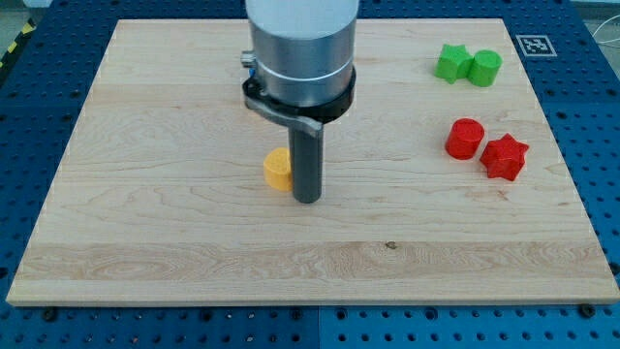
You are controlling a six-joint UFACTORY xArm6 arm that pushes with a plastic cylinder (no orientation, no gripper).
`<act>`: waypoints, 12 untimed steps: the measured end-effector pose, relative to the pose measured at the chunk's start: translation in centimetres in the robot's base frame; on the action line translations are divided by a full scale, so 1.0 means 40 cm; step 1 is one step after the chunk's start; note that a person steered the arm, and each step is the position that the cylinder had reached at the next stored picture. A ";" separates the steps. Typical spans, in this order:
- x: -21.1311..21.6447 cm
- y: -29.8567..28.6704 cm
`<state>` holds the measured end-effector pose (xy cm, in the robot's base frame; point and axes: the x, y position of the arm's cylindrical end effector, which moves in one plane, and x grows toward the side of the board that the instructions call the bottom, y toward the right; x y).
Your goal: Move yellow heart to the center
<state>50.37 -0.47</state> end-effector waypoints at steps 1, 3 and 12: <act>-0.048 0.002; 0.061 0.005; -0.106 -0.059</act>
